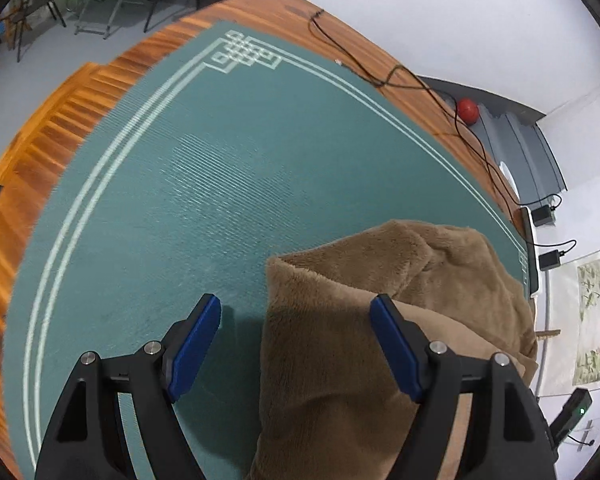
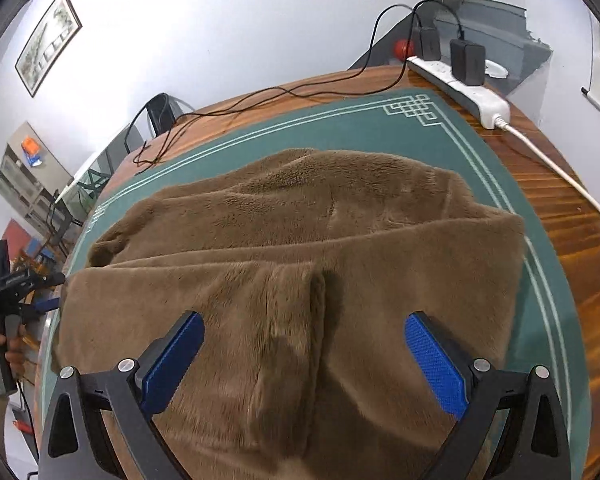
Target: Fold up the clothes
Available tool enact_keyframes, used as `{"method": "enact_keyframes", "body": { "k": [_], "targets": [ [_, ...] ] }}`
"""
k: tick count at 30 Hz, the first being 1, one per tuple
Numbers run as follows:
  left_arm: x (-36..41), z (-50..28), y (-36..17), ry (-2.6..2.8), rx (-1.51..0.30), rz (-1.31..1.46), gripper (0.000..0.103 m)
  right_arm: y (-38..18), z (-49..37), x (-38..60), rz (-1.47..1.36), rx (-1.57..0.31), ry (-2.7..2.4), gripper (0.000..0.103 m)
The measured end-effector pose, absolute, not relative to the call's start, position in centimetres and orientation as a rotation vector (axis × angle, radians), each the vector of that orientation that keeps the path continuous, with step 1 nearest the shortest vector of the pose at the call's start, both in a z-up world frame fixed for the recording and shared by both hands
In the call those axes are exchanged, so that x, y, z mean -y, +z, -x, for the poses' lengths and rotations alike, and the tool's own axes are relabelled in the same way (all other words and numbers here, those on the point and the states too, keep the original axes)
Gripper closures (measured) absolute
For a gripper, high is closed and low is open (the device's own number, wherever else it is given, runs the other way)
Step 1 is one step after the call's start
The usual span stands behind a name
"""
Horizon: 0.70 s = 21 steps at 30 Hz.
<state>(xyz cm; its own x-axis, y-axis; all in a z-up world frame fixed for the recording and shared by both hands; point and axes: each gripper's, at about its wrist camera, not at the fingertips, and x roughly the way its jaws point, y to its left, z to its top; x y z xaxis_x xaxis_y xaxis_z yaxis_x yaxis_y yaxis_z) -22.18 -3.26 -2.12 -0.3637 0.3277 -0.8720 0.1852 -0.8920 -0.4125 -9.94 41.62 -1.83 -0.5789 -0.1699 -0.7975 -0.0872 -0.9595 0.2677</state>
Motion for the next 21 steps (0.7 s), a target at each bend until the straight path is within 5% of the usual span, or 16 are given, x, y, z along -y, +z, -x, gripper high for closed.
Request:
{"method": "enact_keyframes", "body": {
  "k": [4,6,7,8,9,10,11,21],
  "targets": [
    [2.7,22.8,-3.6,2.348,0.757,1.698,0.022,-2.9,11.2,-40.9,-1.440,0.403,-2.691,0.004],
    [2.0,22.8,-3.6,2.340,0.755,1.666,0.019,-3.4,11.7,-40.3,-1.452,0.377,-2.677,0.015],
    [1.6,22.9,-3.6,2.335,0.744,1.648,0.020,-3.7,11.8,-40.0,-1.459,0.360,-2.669,0.034],
    [1.0,22.9,-3.4,2.345,0.712,1.643,0.026,-3.9,11.7,-39.6,-1.466,0.331,-2.666,0.056],
    [0.5,22.9,-3.3,2.354,0.679,1.640,0.040,-3.7,11.6,-39.6,-1.456,0.331,-2.671,0.061],
    [-0.1,23.1,-3.0,2.364,0.640,1.638,0.074,-3.6,11.5,-39.5,-1.446,0.331,-2.675,0.071],
    [-0.5,23.0,-2.3,2.400,0.598,1.613,0.086,-3.4,11.3,-39.5,-1.436,0.333,-2.680,0.080],
    [-4.7,21.9,3.6,2.756,0.143,1.322,0.087,2.2,8.1,-40.3,-1.207,0.157,-2.991,0.083]
  ]
}}
